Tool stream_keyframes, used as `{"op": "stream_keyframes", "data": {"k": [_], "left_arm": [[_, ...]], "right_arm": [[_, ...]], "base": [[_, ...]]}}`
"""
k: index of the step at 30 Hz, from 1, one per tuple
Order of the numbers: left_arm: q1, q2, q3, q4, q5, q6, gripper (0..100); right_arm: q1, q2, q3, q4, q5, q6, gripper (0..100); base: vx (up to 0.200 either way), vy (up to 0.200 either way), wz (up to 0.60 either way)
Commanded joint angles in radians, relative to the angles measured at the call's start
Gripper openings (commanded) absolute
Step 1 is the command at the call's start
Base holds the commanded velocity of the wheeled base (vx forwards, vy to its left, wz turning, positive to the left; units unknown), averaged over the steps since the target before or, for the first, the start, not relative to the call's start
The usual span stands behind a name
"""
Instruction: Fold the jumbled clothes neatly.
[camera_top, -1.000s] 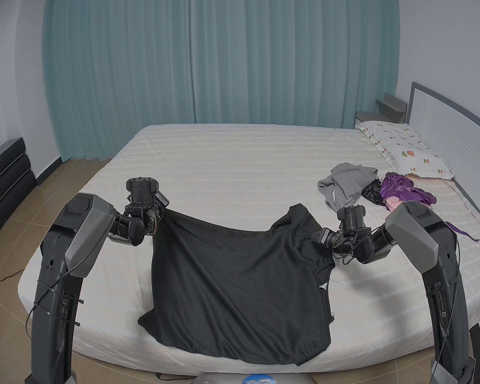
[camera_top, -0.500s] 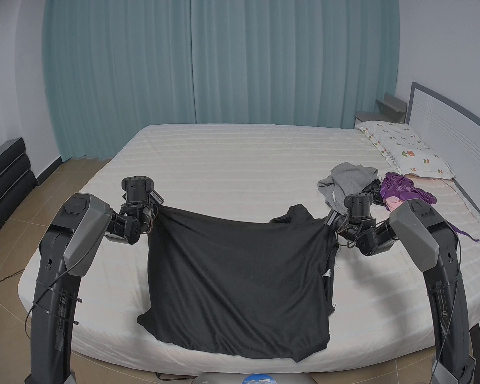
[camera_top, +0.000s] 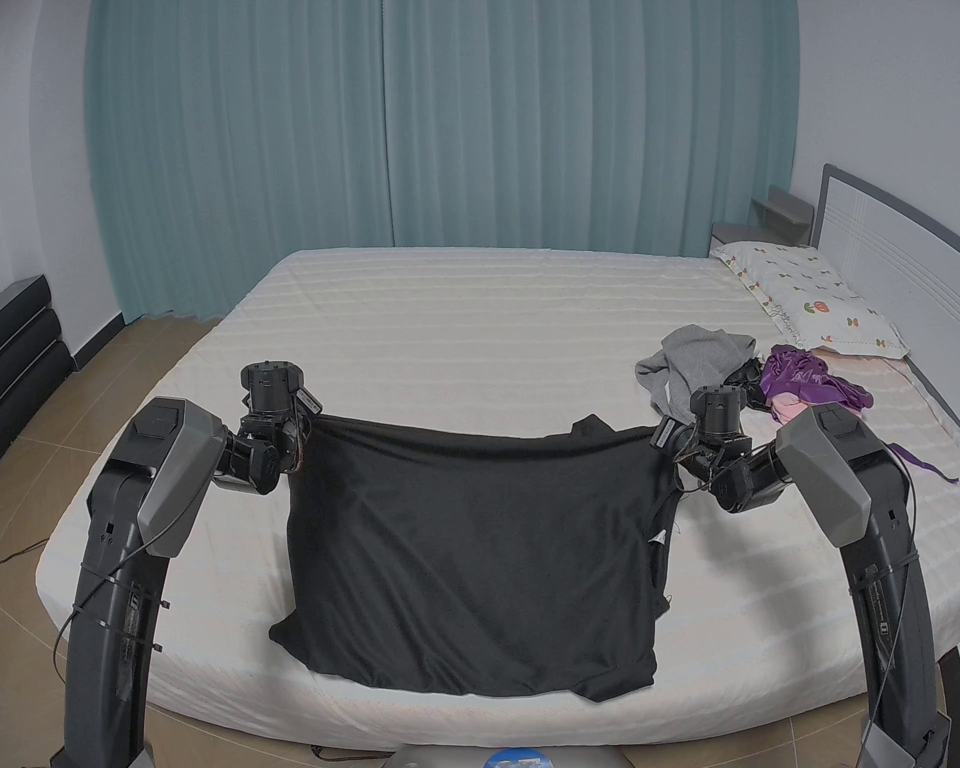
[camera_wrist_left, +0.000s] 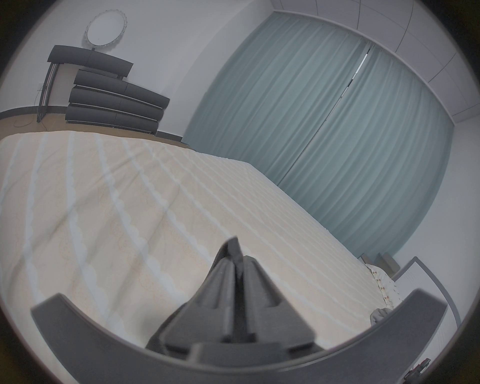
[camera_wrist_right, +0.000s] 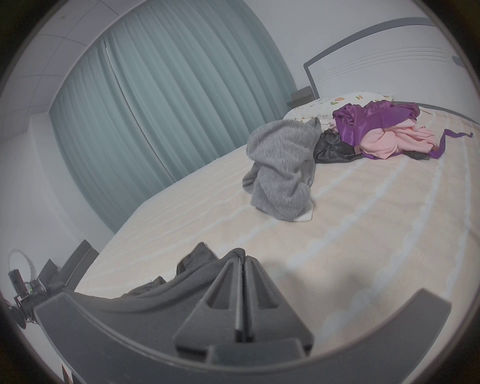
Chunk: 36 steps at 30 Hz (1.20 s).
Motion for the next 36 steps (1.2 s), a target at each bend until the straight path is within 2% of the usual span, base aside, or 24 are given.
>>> {"op": "stream_keyframes", "data": {"k": [1, 7, 12, 13, 14, 17, 19, 20, 23, 24, 26, 33, 36], "left_arm": [[-0.004, 0.03, -0.01, 0.001, -0.004, 0.0, 100], [0.001, 0.012, 0.024, 0.01, -0.002, 0.0, 100], [0.018, -0.142, 0.199, 0.001, -0.028, -0.014, 100], [0.018, -0.142, 0.199, 0.001, -0.028, -0.014, 100], [0.016, -0.211, 0.317, -0.004, -0.059, -0.023, 100], [0.01, -0.291, 0.469, -0.042, -0.102, -0.079, 100], [0.009, -0.33, 0.541, -0.065, -0.12, -0.106, 100], [0.004, -0.387, 0.641, -0.082, -0.148, -0.131, 100], [-0.004, -0.462, 0.791, -0.102, -0.192, -0.146, 100], [-0.004, -0.462, 0.791, -0.102, -0.192, -0.146, 100], [-0.019, -0.508, 0.917, -0.148, -0.208, -0.178, 100], [-0.063, -0.57, 1.153, -0.286, -0.218, -0.212, 100], [-0.083, -0.582, 1.225, -0.326, -0.244, -0.274, 100]], "right_arm": [[0.014, 0.04, 0.009, -0.003, 0.002, -0.004, 100], [0.014, -0.008, 0.063, -0.021, 0.009, 0.032, 100], [0.0, -0.178, 0.238, -0.033, 0.044, 0.134, 100], [0.0, -0.178, 0.238, -0.033, 0.044, 0.134, 100], [-0.003, -0.256, 0.356, -0.037, 0.078, 0.178, 100], [-0.012, -0.339, 0.51, -0.078, 0.122, 0.229, 100], [-0.014, -0.367, 0.574, -0.102, 0.127, 0.249, 100], [-0.015, -0.408, 0.663, -0.139, 0.128, 0.267, 100], [-0.014, -0.483, 0.806, -0.191, 0.134, 0.296, 100], [-0.014, -0.483, 0.806, -0.191, 0.134, 0.296, 100], [-0.004, -0.545, 0.944, -0.262, 0.144, 0.301, 100], [0.022, -0.629, 1.171, -0.374, 0.151, 0.313, 100], [0.035, -0.646, 1.237, -0.412, 0.15, 0.35, 100]], "base": [[0.0, 0.0, 0.0], [0.0, 0.0, 0.0], [0.0, 0.0, 0.0], [0.0, 0.0, 0.0], [0.0, 0.0, 0.0], [0.0, 0.0, 0.0], [0.0, 0.0, 0.0], [0.0, 0.0, 0.0], [0.0, 0.0, 0.0], [0.0, 0.0, 0.0], [0.0, 0.0, 0.0], [0.0, 0.0, 0.0], [0.0, 0.0, 0.0]]}}
